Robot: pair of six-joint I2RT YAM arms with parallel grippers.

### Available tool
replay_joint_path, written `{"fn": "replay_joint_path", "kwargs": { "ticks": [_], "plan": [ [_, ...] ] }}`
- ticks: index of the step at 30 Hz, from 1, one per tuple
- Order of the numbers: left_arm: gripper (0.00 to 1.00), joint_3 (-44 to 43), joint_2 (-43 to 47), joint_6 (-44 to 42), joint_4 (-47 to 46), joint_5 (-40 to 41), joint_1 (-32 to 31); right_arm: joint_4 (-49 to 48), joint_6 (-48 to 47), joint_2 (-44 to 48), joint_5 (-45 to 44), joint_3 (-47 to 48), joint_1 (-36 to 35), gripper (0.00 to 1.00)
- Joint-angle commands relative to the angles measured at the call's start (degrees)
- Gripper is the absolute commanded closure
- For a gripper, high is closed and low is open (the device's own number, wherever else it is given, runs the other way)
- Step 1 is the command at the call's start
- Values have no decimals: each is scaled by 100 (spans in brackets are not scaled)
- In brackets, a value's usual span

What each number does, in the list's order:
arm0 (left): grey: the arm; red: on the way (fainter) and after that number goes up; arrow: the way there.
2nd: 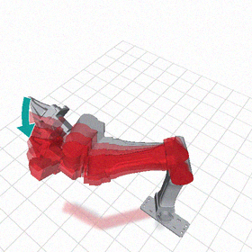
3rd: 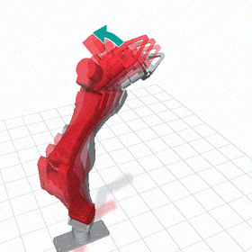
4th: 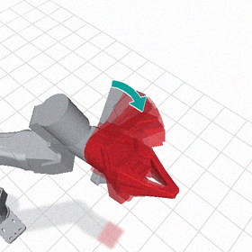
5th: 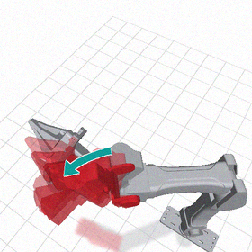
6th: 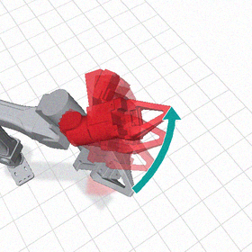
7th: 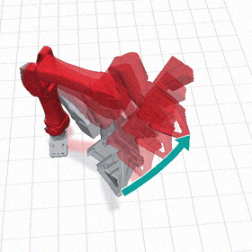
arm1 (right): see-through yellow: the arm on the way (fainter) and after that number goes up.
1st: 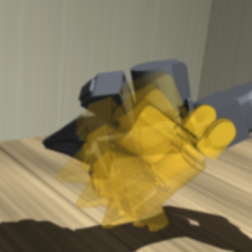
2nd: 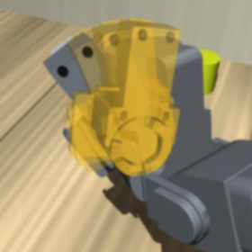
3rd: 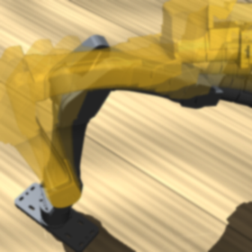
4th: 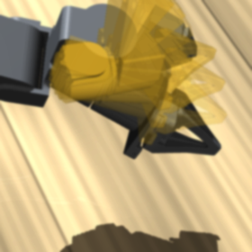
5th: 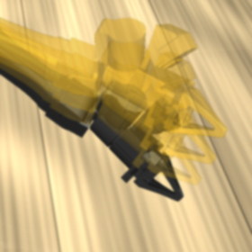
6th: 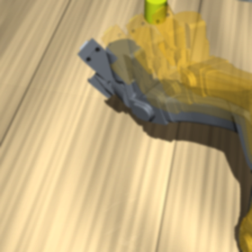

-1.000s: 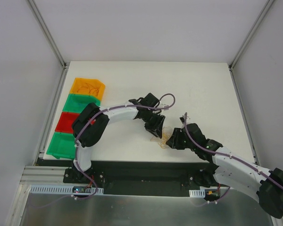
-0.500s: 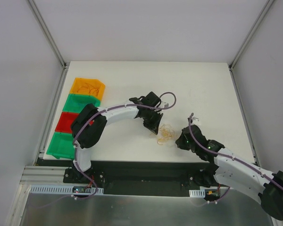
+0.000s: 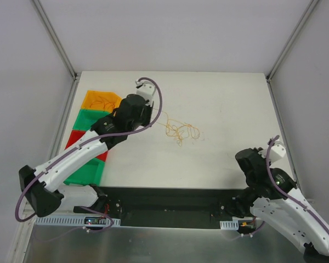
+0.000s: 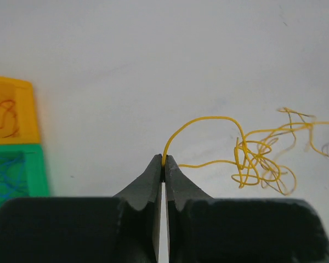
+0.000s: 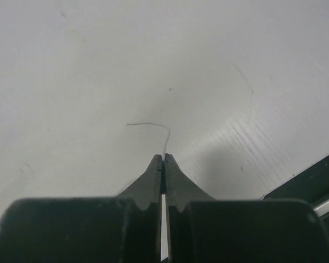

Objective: Untangle the cables

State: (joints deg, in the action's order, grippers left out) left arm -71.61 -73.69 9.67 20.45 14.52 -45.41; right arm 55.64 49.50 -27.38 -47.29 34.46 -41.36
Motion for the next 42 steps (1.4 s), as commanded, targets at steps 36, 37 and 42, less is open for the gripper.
{"fn": "replay_joint_path", "kwargs": {
  "ticks": [36,37,42],
  "plan": [
    [100,1343,1604,377,-1228,3144,1543,791,-1460,-163,-580,1318,3256,99],
    [100,1343,1595,438,-1193,3136,1622,782,-1495,-198,-606,1292,3353,99],
    [100,1317,1551,641,-1122,2182,1755,-971,-3099,-312,654,827,3732,99]
  ]
}}
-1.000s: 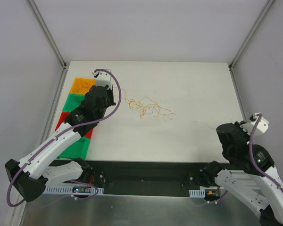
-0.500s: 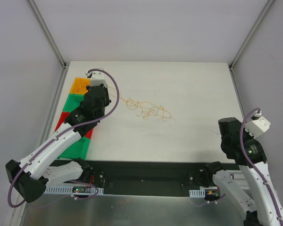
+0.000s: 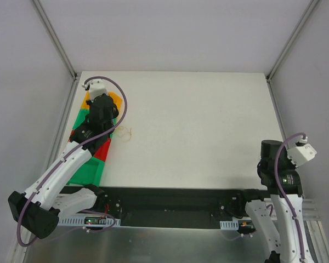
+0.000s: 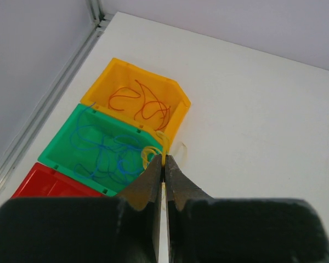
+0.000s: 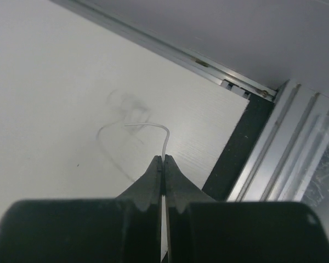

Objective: Untangle the cables

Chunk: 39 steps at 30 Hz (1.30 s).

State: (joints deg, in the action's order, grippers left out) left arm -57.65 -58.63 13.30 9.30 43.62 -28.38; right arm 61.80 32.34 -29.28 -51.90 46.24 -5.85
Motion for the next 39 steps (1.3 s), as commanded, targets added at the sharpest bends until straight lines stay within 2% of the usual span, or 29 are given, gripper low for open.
{"fn": "replay_joint_path", "kwargs": {
  "ticks": [1,3,5,8,12,16,21,22,23,26,27,30,34,36,39],
  "plan": [
    [100,-97,-34,270,-33,-1219,52,-2123,-1788,-226,1921,-474,180,99],
    [100,-220,-227,252,-77,-2405,52,-2828,-2597,-603,4097,-572,180,99],
    [100,-325,-481,269,-104,-3696,52,-3111,-2785,-955,5404,-581,145,99],
    [100,-545,-1043,243,-157,-5613,35,-3262,-2803,-932,5726,-563,-91,99],
    [100,-922,-1956,532,-87,-7223,43,-3359,-2601,-457,5857,-528,-198,99],
    [100,-1582,-2959,691,414,-8797,43,-2912,-2610,-272,5797,-326,-197,99],
    [100,-1530,-3155,701,485,-8809,34,-2612,-2444,290,5883,-642,-189,100],
    [96,-1548,-3146,639,520,-8783,34,-2638,-2330,387,6041,-747,-189,99],
    [85,-1565,-3137,595,555,-8739,34,-2690,-2207,466,6234,-817,-189,99],
    [28,-1653,-3102,332,713,-8712,34,-2752,-1916,493,6727,-1020,-198,99],
    [21,-1671,-3050,235,766,-8634,34,-2718,-1863,458,6885,-1046,-189,99],
    [18,-1662,-2909,-2,793,-8466,17,-2699,-1661,213,7481,-1301,-189,99],
    [25,-1679,-2873,-21,801,-8501,-62,-3007,-1476,-270,8327,-1906,-285,99],
    [26,-1697,-2908,15,801,-8580,-106,-3138,-1415,-595,8310,-2127,-486,99],
    [23,-1697,-2926,15,793,-8642,-185,-3437,-1222,-964,7916,-2321,-1180,99]
  ]
}}
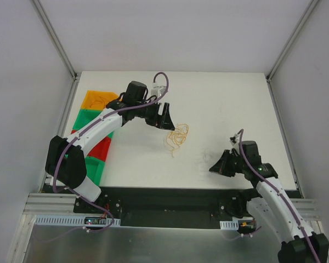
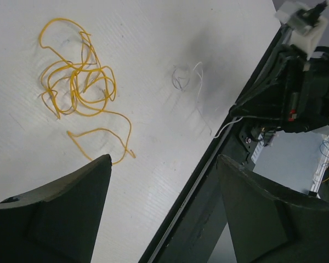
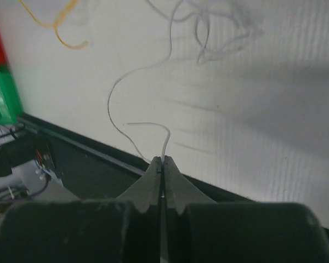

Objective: Untangle the cables

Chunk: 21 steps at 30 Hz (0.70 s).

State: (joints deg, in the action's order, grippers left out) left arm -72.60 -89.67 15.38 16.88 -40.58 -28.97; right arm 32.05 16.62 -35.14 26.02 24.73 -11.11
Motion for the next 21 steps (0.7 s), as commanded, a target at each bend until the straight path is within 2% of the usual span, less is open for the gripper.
{"fn": "replay_joint_path", "kwargs": {
  "ticks": [1,4,8,9,13,14,17,21],
  "plan": [
    [22,-193,186,-210,34,-196,-152,-463,350,-467,-138,-136,-890,98],
    [20,-185,222,-281,43,-179,-249,-428,456,-538,-869,-48,-1200,91],
    [20,-202,257,-439,131,-21,-407,-375,535,-337,-1564,67,-1191,87],
    [20,-228,266,-474,174,32,-442,-340,509,-336,-1704,102,-1191,80],
    [19,-281,283,-501,263,68,-504,-235,281,-599,-2004,321,-1200,41],
    [20,-290,283,-492,271,59,-513,-252,219,-730,-2031,357,-1200,38],
    [20,-316,292,-483,315,24,-539,-383,61,-1161,-1987,480,-1191,31],
    [20,-343,292,-483,368,15,-653,-866,34,-1697,-1794,454,-1200,28]
  ]
}}
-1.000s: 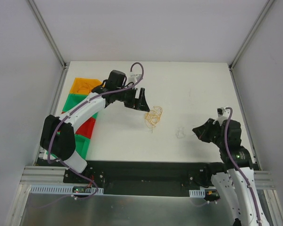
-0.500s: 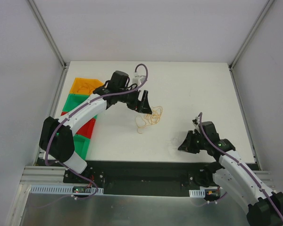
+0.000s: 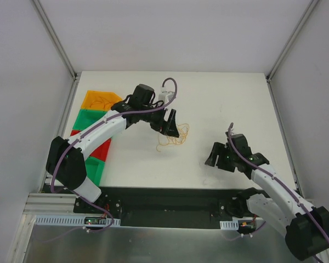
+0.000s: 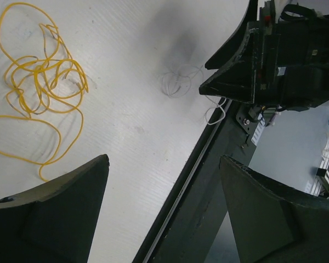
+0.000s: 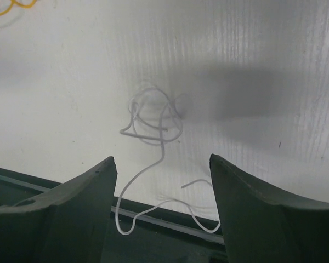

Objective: Untangle the cables

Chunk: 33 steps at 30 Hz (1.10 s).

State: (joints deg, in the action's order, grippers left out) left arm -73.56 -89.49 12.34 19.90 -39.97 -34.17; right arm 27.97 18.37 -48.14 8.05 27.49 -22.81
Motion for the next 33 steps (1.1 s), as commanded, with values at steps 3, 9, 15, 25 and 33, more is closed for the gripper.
{"fn": "replay_joint_path", "kwargs": {
  "ticks": [3,9,15,25,33],
  "plan": [
    [19,-273,275,-170,102,-55,-282,-713,-115,-652,-58,134,-48,28],
    [19,-326,143,-267,207,-55,-608,-1345,131,-995,12,-15,-329,41],
    [33,-405,-68,-355,251,-362,-740,-1645,281,-935,222,-129,-435,88],
    [19,-308,-209,-408,-47,-899,-1117,-1707,1291,840,1075,-305,-523,99],
    [14,-18,-77,-434,-452,-425,-1627,-2286,2144,1175,1497,-139,-812,100]
  ]
}}
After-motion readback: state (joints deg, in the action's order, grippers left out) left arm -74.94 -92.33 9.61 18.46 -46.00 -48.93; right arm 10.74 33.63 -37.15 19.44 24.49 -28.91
